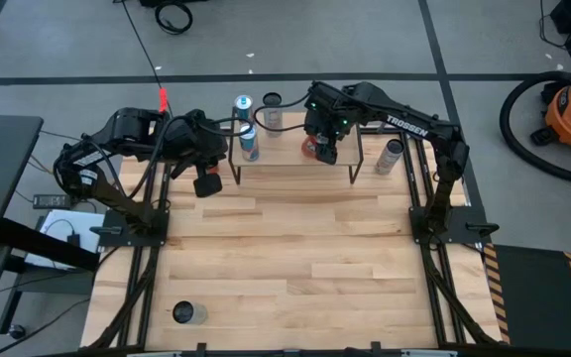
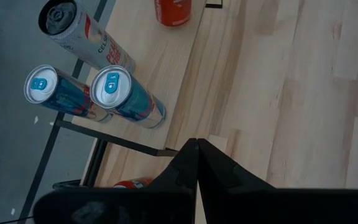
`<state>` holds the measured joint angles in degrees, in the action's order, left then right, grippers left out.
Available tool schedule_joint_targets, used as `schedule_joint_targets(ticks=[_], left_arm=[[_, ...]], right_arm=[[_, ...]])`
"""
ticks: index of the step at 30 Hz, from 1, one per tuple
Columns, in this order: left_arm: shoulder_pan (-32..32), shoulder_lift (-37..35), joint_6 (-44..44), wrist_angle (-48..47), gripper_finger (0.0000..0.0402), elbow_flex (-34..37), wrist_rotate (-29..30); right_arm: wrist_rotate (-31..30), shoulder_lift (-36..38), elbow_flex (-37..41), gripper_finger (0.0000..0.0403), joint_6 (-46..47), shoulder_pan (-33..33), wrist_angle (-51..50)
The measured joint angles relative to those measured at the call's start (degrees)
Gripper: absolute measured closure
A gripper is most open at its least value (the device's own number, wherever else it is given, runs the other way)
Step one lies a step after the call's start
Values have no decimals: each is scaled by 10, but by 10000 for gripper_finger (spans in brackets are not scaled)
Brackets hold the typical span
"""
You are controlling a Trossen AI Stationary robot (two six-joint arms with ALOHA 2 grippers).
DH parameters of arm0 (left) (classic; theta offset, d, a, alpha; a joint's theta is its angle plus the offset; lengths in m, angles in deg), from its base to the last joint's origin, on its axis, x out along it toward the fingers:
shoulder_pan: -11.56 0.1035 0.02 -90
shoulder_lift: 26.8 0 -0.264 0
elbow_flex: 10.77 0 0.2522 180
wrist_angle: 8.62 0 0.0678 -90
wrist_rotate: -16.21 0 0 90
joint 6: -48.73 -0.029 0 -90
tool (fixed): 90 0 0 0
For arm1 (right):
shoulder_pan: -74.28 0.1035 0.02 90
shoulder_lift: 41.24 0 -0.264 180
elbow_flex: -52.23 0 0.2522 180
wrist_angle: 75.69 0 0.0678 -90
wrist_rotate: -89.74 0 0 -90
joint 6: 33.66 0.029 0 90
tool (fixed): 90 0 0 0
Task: Place canned beverage on shelf
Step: Put the bottom orange soda can on the shelf
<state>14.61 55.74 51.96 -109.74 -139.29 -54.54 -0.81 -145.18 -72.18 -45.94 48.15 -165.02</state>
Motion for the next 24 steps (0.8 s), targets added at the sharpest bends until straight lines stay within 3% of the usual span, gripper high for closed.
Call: schedule_joint_targets(ticks=[24], left_arm=[[0, 0, 0, 0, 392, 0, 0]], right_arm=[[-43, 19, 0, 47, 6, 1, -16]])
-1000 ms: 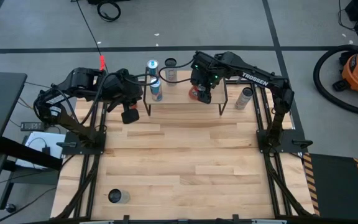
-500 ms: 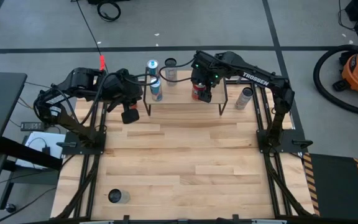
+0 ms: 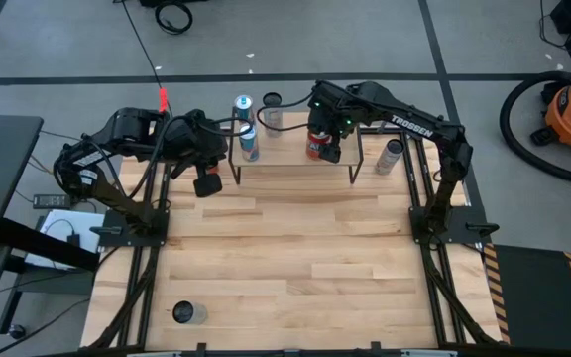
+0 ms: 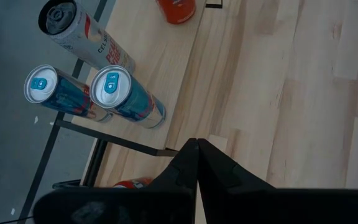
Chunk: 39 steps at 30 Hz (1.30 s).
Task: Place canned beverage on shelf
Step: Put the bottom orange soda can on the shelf
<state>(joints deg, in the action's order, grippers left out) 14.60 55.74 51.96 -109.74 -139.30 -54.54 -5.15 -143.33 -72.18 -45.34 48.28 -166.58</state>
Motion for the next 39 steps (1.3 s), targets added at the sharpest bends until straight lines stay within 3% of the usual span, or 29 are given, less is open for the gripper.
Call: schedule_joint_targets(ticks=[14, 20, 25, 39], left_arm=[[0, 0, 0, -5, 392, 0, 0], [0, 0, 0, -12, 392, 0, 0], [0, 0, 0, -12, 392, 0, 0], [0, 0, 0, -13, 392, 0, 0]], right_arm=[[4, 36, 0, 49, 86, 17, -63], [0, 36, 0, 78, 105, 32, -68], [0, 27, 0, 136, 122, 35, -48], [-2, 11, 9, 360, 151, 63, -55]])
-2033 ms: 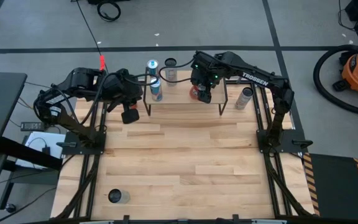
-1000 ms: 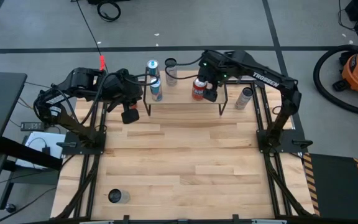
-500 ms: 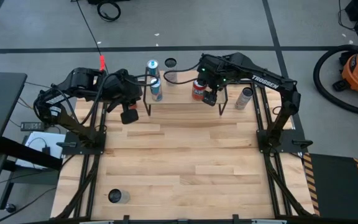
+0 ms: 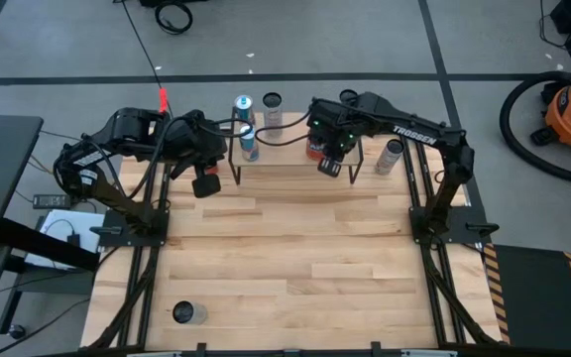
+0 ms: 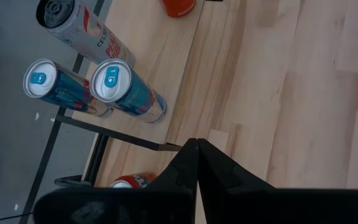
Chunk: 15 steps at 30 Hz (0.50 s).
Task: Place canned beverage on shelf
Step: Put the bottom orange soda can on the shelf
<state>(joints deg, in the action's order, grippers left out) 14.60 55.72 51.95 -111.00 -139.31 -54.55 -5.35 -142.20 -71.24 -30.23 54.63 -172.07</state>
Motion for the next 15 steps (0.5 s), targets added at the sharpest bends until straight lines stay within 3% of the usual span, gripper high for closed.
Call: schedule_joint_targets(ticks=[3, 15], left_arm=[[0, 0, -8, 0, 392, 0, 0], [0, 0, -10, 0, 392, 0, 0]], right_arm=[[-12, -2, 0, 394, 0, 2, 4], [-28, -2, 0, 395, 6, -11, 42]])
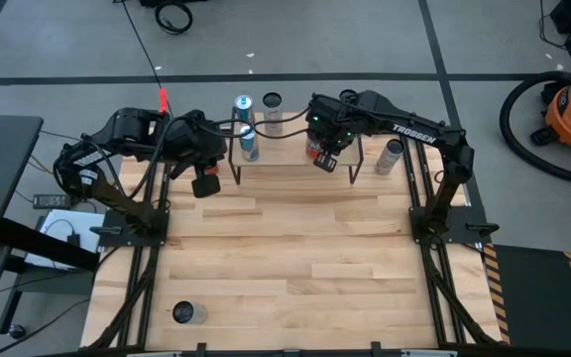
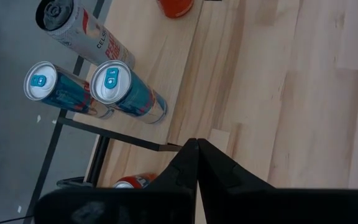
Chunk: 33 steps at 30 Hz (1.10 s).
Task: Place canned beverage on shelf
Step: Put the bottom orange soda can on the shelf
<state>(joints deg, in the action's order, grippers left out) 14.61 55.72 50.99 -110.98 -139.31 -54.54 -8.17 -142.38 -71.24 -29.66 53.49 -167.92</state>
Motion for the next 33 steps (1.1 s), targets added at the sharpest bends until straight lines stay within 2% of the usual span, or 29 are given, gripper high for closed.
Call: schedule_joint_targets(ticks=[14, 20, 33], left_arm=[[0, 0, -1, 0, 392, 0, 0], [0, 0, -1, 0, 392, 0, 0], [0, 0, -5, 0, 392, 0, 0]], right_arm=[[0, -1, 0, 396, -12, -30, 48], [0, -27, 0, 396, -30, -35, 61], [-43, -42, -4, 396, -19, -38, 71]])
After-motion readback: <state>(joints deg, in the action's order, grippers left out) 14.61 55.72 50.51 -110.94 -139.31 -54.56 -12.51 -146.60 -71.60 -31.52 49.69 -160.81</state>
